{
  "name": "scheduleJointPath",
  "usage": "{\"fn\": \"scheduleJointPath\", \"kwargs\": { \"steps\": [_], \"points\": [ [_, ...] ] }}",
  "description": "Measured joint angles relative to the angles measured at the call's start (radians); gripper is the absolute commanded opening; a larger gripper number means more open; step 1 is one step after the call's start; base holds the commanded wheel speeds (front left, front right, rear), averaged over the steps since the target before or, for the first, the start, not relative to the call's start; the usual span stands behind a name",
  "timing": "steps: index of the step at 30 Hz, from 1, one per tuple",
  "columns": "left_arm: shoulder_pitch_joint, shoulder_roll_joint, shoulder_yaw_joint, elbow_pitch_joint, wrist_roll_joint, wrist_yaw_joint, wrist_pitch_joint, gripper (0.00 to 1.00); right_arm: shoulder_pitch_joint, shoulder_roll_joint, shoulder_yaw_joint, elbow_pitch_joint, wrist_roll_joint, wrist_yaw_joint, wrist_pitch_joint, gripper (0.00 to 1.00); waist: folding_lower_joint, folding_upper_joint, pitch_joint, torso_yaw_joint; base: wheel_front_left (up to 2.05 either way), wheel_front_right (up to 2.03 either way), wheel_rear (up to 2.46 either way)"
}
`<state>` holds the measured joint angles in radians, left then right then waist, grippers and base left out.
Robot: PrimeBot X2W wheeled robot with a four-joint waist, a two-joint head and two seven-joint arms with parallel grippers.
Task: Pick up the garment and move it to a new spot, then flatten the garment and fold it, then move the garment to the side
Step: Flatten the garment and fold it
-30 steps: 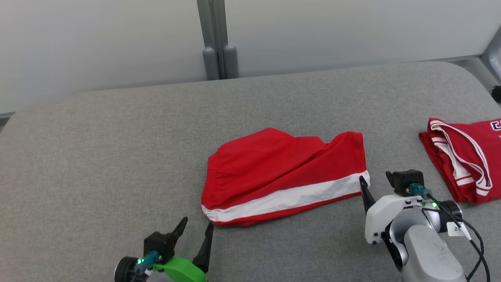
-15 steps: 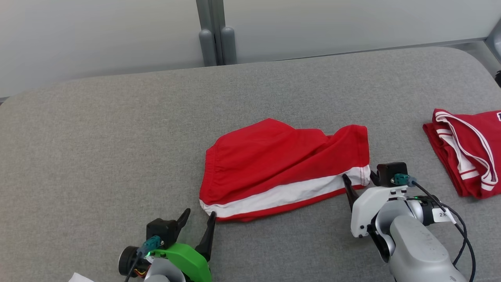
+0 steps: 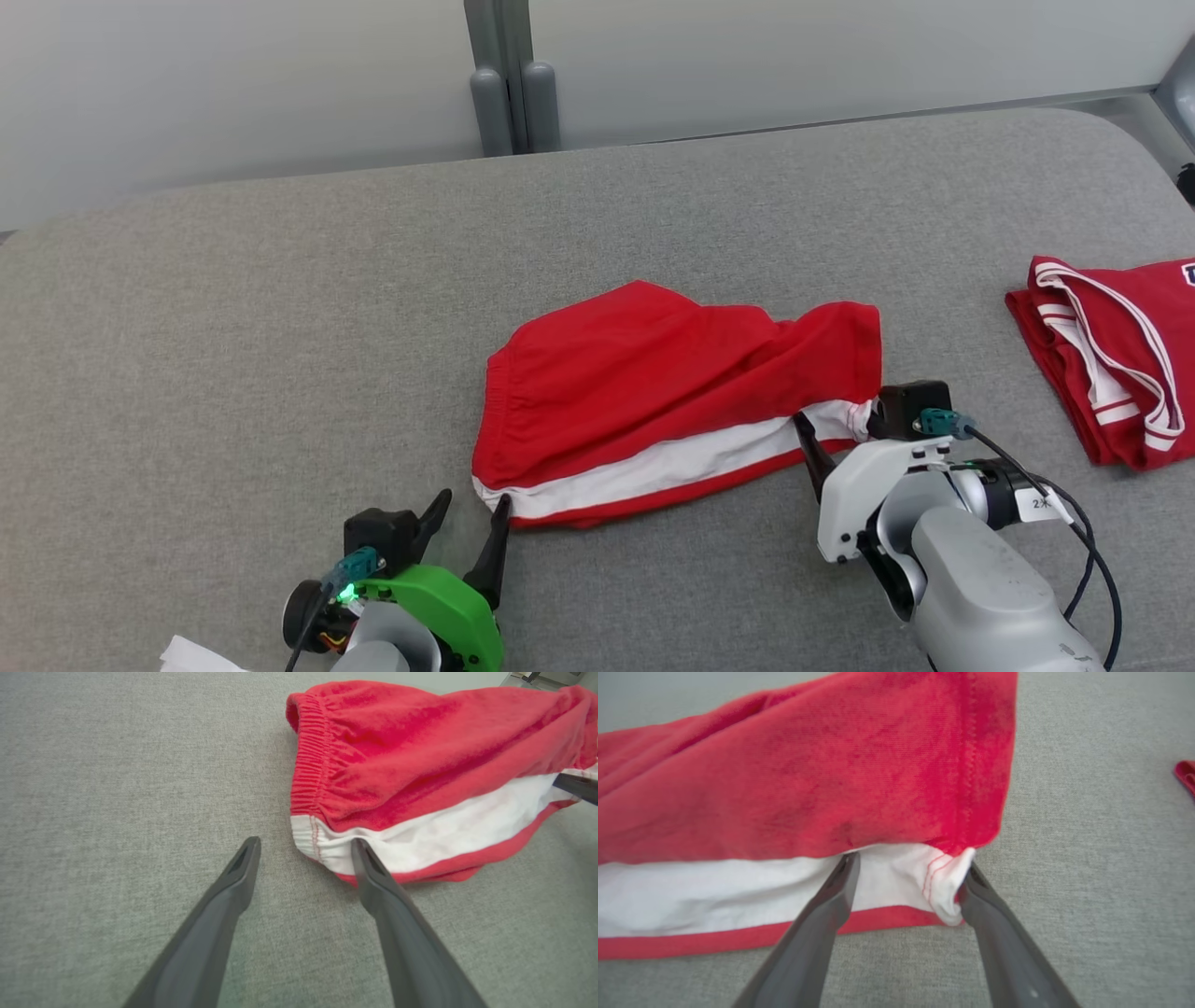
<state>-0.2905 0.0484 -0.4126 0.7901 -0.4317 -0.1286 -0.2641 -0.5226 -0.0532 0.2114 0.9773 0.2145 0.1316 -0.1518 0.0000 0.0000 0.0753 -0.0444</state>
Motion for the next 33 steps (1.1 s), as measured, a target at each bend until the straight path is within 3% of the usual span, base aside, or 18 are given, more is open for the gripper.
{"fn": "scheduleJointPath", "kwargs": {
  "steps": [21, 22, 23, 24, 25, 26, 27, 28, 33],
  "points": [
    [-0.028, 0.0, -0.032, 0.052, -0.051, 0.0, 0.0, 1.0, 0.007, -0.027, 0.096, 0.008, 0.041, 0.0, -0.049, 1.0, 0.0, 0.0, -0.006, -0.023, 0.0, 0.0, 0.0],
    [-0.028, 0.0, -0.034, 0.053, -0.052, 0.0, 0.0, 1.0, 0.007, -0.03, 0.099, 0.007, 0.045, 0.0, -0.049, 0.95, 0.0, 0.0, -0.006, -0.025, 0.0, 0.0, 0.0],
    [-0.028, 0.0, -0.036, 0.054, -0.054, 0.0, 0.0, 0.91, 0.007, -0.031, 0.103, 0.006, 0.048, 0.0, -0.049, 0.87, 0.0, 0.0, -0.007, -0.026, 0.0, 0.0, 0.0],
    [-0.028, 0.0, -0.038, 0.055, -0.057, 0.0, 0.0, 0.5, 0.007, -0.031, 0.105, 0.005, 0.049, 0.0, -0.049, 0.76, 0.0, 0.0, -0.006, -0.027, 0.0, 0.0, 0.0],
    [-0.028, 0.0, -0.041, 0.056, -0.061, 0.0, 0.0, 0.44, 0.007, -0.031, 0.109, 0.003, 0.052, 0.0, -0.048, 0.73, 0.0, 0.0, -0.006, -0.028, 0.0, 0.0, 0.0],
    [-0.028, 0.0, -0.045, 0.056, -0.064, 0.0, 0.0, 0.0, 0.007, -0.031, 0.114, 0.002, 0.057, 0.0, -0.044, 0.45, 0.0, 0.0, -0.006, -0.03, 0.0, 0.0, 0.0],
    [-0.028, 0.0, -0.049, 0.057, -0.069, 0.0, 0.0, 0.0, 0.007, -0.031, 0.116, 0.002, 0.06, 0.0, -0.042, 0.29, 0.0, 0.0, -0.006, -0.031, 0.0, 0.0, 0.0],
    [-0.029, 0.0, -0.058, 0.058, -0.076, 0.0, 0.0, 0.0, 0.006, -0.031, 0.119, 0.001, 0.062, 0.0, -0.039, 0.01, 0.0, 0.0, -0.006, -0.032, 0.0, 0.0, 0.0],
    [-0.035, 0.0, -0.08, 0.056, -0.111, 0.0, 0.0, 0.0, 0.006, -0.032, 0.132, -0.014, 0.08, 0.0, -0.04, 0.0, 0.0, 0.0, -0.011, -0.034, 0.0, 0.0, 0.0]
  ]
}}
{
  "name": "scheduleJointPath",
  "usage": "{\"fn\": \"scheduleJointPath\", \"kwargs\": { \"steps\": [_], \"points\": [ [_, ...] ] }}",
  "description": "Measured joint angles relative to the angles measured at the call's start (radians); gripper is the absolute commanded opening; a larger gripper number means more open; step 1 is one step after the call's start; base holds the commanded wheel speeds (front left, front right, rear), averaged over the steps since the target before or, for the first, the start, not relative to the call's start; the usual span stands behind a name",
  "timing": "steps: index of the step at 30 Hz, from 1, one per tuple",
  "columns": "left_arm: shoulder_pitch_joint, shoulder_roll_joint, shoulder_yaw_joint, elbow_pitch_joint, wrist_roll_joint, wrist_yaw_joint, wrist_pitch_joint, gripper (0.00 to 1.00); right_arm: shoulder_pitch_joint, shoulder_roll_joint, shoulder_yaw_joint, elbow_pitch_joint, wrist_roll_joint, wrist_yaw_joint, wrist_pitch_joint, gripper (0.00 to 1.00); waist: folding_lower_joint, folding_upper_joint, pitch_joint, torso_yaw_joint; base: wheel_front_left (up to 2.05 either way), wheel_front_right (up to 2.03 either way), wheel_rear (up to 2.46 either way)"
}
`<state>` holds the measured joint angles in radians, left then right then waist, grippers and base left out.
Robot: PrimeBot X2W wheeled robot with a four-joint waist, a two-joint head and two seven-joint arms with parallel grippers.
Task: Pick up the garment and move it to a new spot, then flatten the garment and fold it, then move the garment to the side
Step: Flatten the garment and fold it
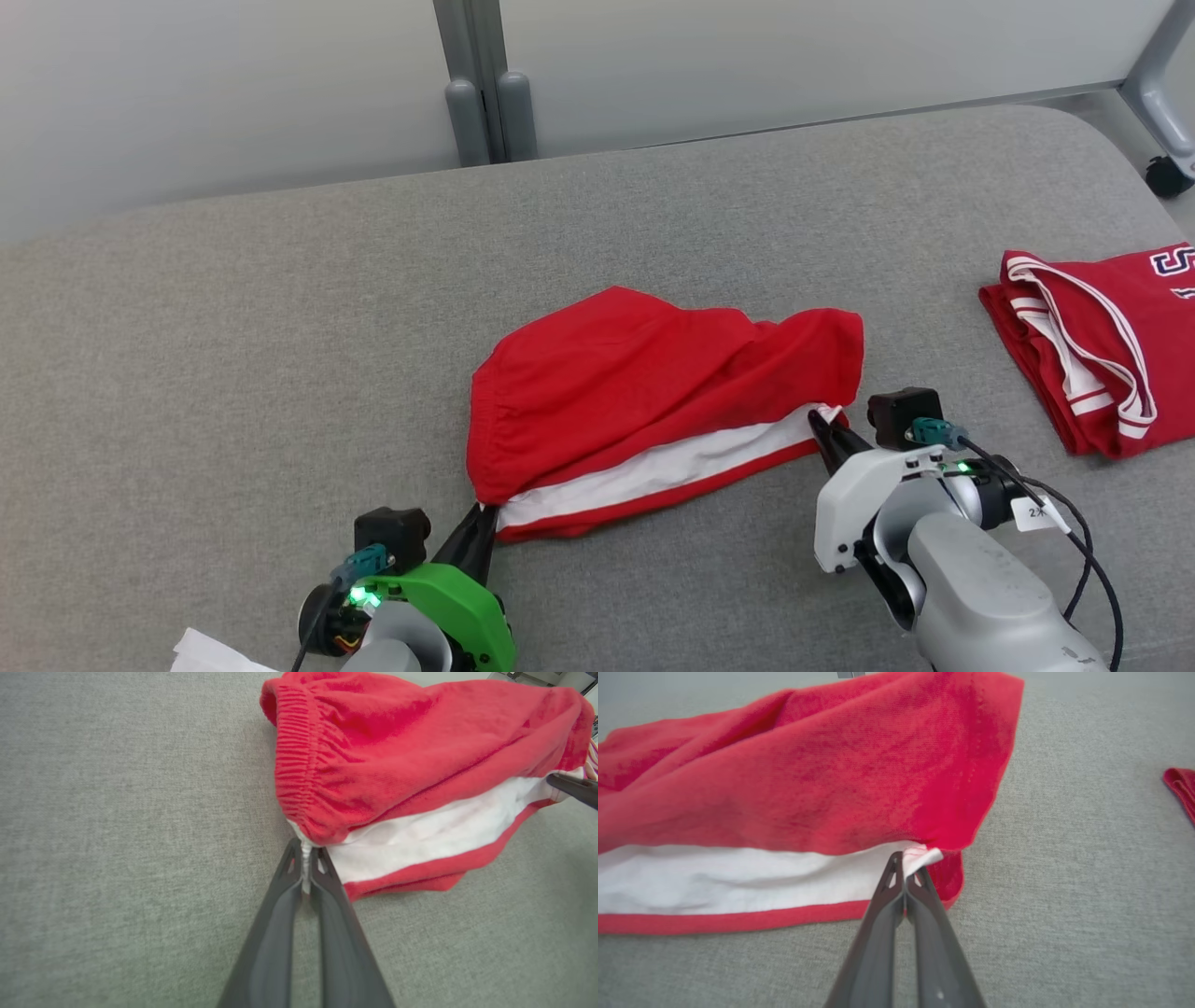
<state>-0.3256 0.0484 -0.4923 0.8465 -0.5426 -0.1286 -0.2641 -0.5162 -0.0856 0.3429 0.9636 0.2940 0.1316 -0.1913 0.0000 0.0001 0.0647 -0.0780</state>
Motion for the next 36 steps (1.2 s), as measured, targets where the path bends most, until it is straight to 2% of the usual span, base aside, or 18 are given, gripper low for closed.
{"fn": "scheduleJointPath", "kwargs": {
  "steps": [5, 8, 11, 14, 21, 24, 29, 32, 36],
  "points": [
    [-0.001, 0.0, 0.006, -0.041, -0.022, 0.0, 0.0, 0.0, 0.002, -0.021, 0.0, -0.021, 0.01, 0.0, -0.011, 0.0, 0.0, 0.0, -0.014, 0.002, 0.0, 0.0, 0.0],
    [0.002, 0.0, 0.03, -0.106, -0.032, 0.0, 0.0, 0.0, 0.007, -0.024, -0.009, -0.051, 0.023, 0.0, -0.022, 0.0, 0.0, 0.0, -0.025, 0.003, 0.0, 0.0, 0.0],
    [0.026, 0.007, 0.075, -0.219, -0.064, 0.0, 0.0, 0.0, 0.034, -0.039, -0.03, -0.134, 0.058, 0.0, -0.037, 0.0, 0.0, 0.0, -0.042, 0.007, 0.0, 0.0, 0.0],
    [0.043, 0.009, 0.096, -0.314, -0.108, 0.0, 0.0, 0.0, 0.05, -0.06, -0.051, -0.228, 0.081, 0.0, -0.045, 0.0, 0.0, 0.0, -0.055, 0.009, 0.0, 0.0, 0.0],
    [0.027, 0.039, 0.087, -0.503, -0.291, 0.0, 0.001, 0.0, 0.066, -0.116, -0.093, -0.517, 0.077, 0.0, -0.015, 0.0, 0.0, 0.0, -0.068, -0.004, 0.0, 0.0, 0.0],
    [-0.02, 0.064, 0.071, -0.567, -0.336, 0.0, 0.021, 0.0, 0.065, -0.135, -0.109, -0.648, 0.069, 0.0, 0.04, 0.0, 0.0, 0.0, -0.066, -0.013, 0.0, 0.0, 0.0],
    [-0.146, 0.067, 0.094, -0.605, -0.377, 0.002, 0.053, 0.0, -0.009, -0.149, -0.135, -0.819, 0.084, 0.0, 0.158, 0.0, 0.0, 0.0, -0.034, -0.021, 0.0, 0.0, 0.0],
    [-0.235, 0.06, 0.115, -0.583, -0.393, 0.015, 0.071, 0.0, -0.091, -0.152, -0.137, -0.83, 0.096, 0.0, 0.212, 0.0, 0.0, 0.0, 0.003, -0.027, 0.0, 0.0, 0.0],
    [-0.392, 0.053, 0.137, -0.516, -0.384, 0.058, 0.089, 0.0, -0.232, -0.132, -0.173, -0.756, 0.164, 0.0, 0.262, 0.0, 0.0, 0.0, 0.07, -0.036, 0.0, 0.0, 0.0]
  ]
}}
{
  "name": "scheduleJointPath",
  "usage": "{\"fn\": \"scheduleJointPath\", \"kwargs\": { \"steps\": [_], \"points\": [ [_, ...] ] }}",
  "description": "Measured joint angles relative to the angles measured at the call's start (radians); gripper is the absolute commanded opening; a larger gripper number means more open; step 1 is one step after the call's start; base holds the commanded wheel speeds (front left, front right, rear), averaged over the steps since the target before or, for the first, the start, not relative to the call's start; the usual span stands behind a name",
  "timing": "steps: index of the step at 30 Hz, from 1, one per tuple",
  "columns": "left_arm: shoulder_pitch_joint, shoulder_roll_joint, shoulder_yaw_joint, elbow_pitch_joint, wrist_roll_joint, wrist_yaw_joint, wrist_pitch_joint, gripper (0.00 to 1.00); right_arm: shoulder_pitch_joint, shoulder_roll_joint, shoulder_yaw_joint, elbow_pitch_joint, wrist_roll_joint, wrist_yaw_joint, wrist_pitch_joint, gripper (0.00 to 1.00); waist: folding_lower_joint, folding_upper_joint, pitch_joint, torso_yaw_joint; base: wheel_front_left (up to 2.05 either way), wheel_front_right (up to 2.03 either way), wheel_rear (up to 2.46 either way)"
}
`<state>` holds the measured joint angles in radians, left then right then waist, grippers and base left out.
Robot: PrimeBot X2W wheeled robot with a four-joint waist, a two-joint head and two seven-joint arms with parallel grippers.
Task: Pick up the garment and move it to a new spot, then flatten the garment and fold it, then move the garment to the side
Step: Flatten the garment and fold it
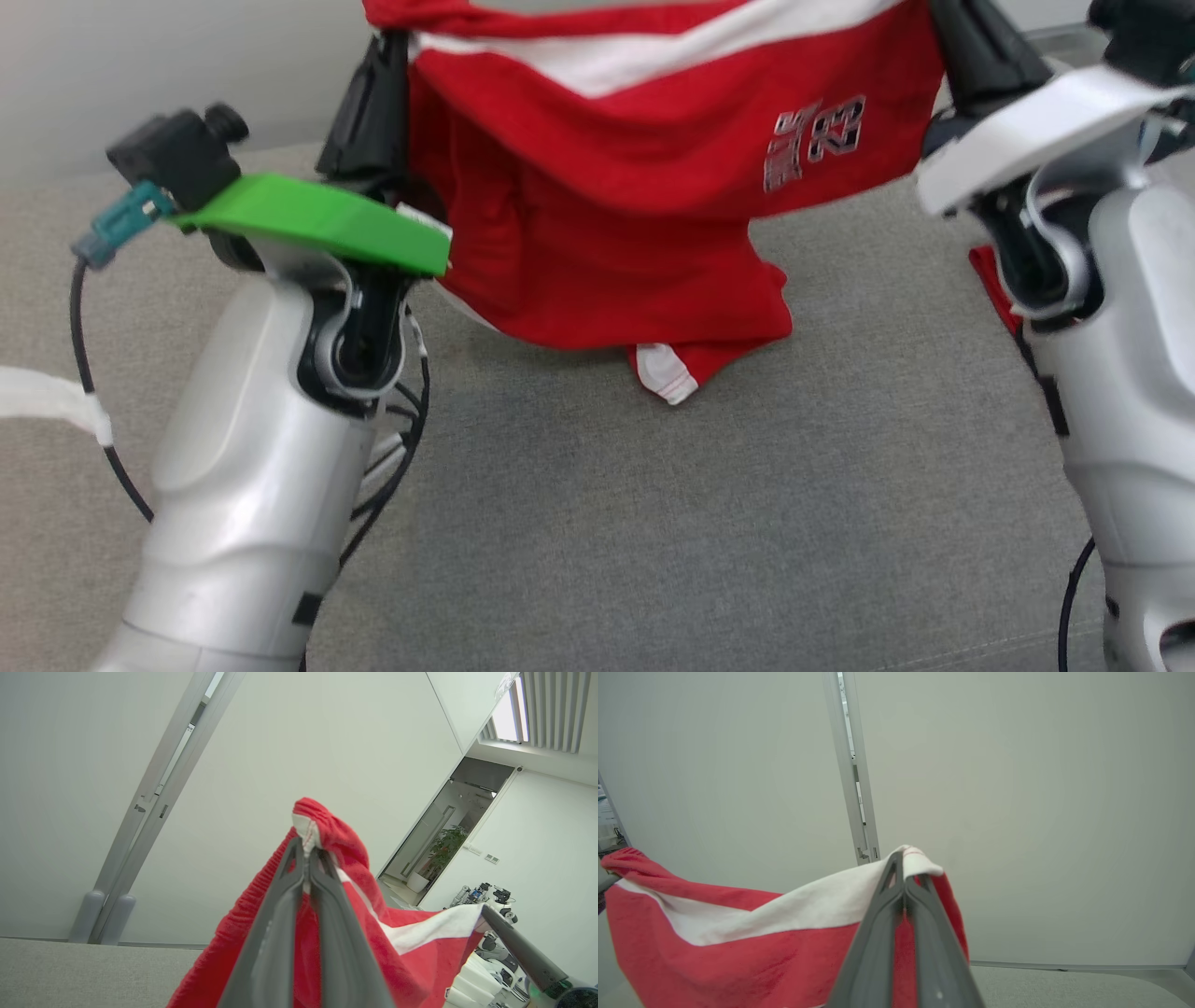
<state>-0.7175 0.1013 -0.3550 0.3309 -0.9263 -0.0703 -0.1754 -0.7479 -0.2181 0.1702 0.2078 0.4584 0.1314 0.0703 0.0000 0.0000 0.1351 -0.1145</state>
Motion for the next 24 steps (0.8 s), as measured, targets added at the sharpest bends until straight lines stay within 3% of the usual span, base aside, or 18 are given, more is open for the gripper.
{"fn": "scheduleJointPath", "kwargs": {
  "steps": [3, 8, 12, 16, 24],
  "points": [
    [-0.121, -0.002, 0.01, 0.074, 0.031, 0.021, -0.008, 0.0, -0.132, 0.027, -0.057, 0.092, 0.02, -0.001, -0.015, 0.0, 0.0, 0.0, 0.059, -0.007, 0.0, 0.0, 0.0],
    [-0.278, -0.019, 0.097, 0.151, 0.055, 0.049, -0.075, 0.0, -0.324, 0.071, -0.104, 0.186, -0.046, 0.0, -0.13, 0.0, 0.0002, 0.0, 0.159, -0.019, 0.0, 0.0, 0.0],
    [-0.361, -0.042, 0.164, 0.087, 0.136, 0.01, -0.083, 0.0, -0.413, 0.075, -0.132, 0.169, -0.075, 0.0, -0.244, 0.0, 0.0002, 0.0, 0.228, -0.022, 0.0, 0.0, 0.0],
    [-0.338, -0.053, 0.235, -0.006, 0.172, -0.028, -0.085, 0.0, -0.42, 0.077, -0.146, 0.153, -0.078, 0.001, -0.276, 0.0, 0.0002, 0.0, 0.274, -0.018, 0.0, 0.0, 0.0],
    [-0.111, -0.053, 0.136, 0.072, 0.187, -0.049, -0.087, 0.0, -0.22, 0.006, 0.011, 0.22, -0.105, 0.0, -0.214, 0.0, 0.0001, 0.0, 0.276, 0.0, 0.0, 0.0, 0.0]
  ]
}}
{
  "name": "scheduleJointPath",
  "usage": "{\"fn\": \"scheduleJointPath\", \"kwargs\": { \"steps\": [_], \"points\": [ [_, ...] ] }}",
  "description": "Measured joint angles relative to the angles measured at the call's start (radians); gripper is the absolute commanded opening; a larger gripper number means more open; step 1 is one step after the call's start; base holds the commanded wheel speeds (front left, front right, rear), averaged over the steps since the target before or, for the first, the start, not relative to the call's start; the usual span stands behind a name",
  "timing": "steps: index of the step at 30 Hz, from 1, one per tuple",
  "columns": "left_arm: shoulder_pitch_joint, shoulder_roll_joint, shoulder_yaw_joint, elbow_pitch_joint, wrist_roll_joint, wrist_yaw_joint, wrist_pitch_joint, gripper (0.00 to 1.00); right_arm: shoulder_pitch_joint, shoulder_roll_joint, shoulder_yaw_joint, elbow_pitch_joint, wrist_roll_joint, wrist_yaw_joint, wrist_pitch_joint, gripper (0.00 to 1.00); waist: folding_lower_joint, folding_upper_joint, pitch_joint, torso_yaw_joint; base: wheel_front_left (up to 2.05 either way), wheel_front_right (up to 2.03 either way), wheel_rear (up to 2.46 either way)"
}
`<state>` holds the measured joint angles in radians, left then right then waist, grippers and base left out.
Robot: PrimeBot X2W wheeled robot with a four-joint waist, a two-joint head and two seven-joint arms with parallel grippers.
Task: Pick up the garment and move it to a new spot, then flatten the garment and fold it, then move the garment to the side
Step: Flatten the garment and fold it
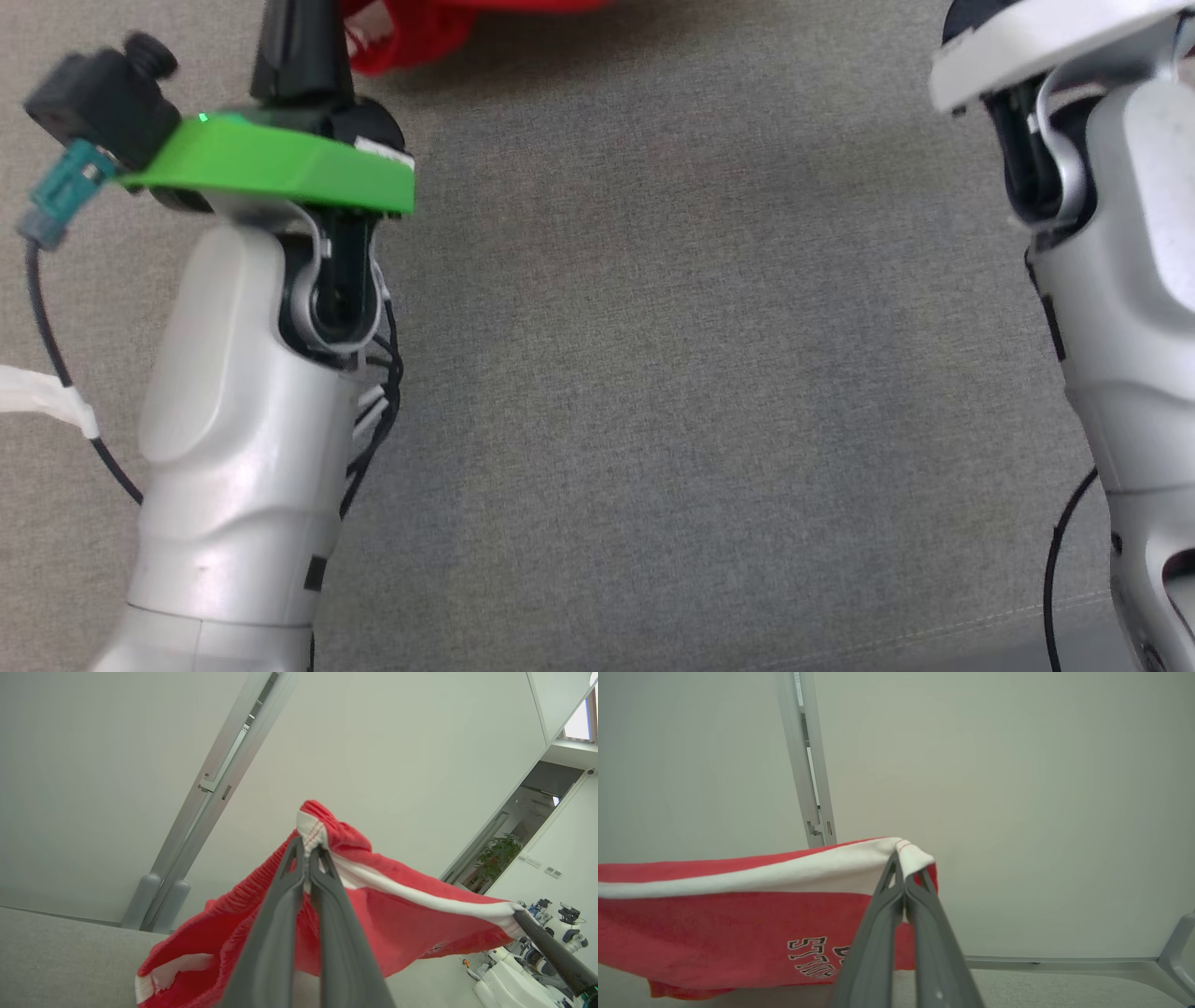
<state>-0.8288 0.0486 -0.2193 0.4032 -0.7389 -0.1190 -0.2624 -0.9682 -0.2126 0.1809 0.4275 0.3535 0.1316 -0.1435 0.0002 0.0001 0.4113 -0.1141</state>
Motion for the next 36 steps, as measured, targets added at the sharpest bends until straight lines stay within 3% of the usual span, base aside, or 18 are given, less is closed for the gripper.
{"fn": "scheduleJointPath", "kwargs": {
  "steps": [4, 10, 20, 29, 36],
  "points": [
    [0.106, 0.0, -0.038, 0.05, 0.021, -0.005, 0.0, 0.0, 0.114, -0.047, 0.074, 0.004, 0.041, 0.0, 0.063, 0.0, 0.0, 0.0, -0.029, 0.0, 0.0, 0.0, 0.0],
    [0.267, 0.003, -0.093, 0.154, 0.074, -0.008, 0.0, 0.0, 0.315, -0.161, 0.161, -0.072, 0.135, 0.0, 0.266, 0.0, -0.0002, 0.0, -0.1, 0.0, 0.0, 0.0, 0.0],
    [0.535, 0.085, -0.191, 0.215, 0.065, -0.004, 0.098, 0.0, 0.728, -0.256, 0.112, -0.363, 0.238, 0.0, 0.614, 0.0, -0.0003, 0.0, -0.26, -0.003, 0.0, 0.0, 0.0],
    [0.725, 0.162, -0.239, 0.125, 0.056, 0.019, 0.251, 0.0, 1.051, -0.216, 0.006, -0.554, 0.284, 0.0, 0.864, 0.0, -0.0003, 0.0, -0.371, -0.002, 0.0, 0.0, 0.0],
    [0.916, 0.237, -0.266, -0.074, 0.01, 0.05, 0.395, 0.0, 1.215, -0.174, -0.073, -0.628, 0.287, 0.0, 0.999, 0.0, -0.0003, 0.0, -0.418, 0.007, 0.0, 0.0, 0.0]
  ]
}}
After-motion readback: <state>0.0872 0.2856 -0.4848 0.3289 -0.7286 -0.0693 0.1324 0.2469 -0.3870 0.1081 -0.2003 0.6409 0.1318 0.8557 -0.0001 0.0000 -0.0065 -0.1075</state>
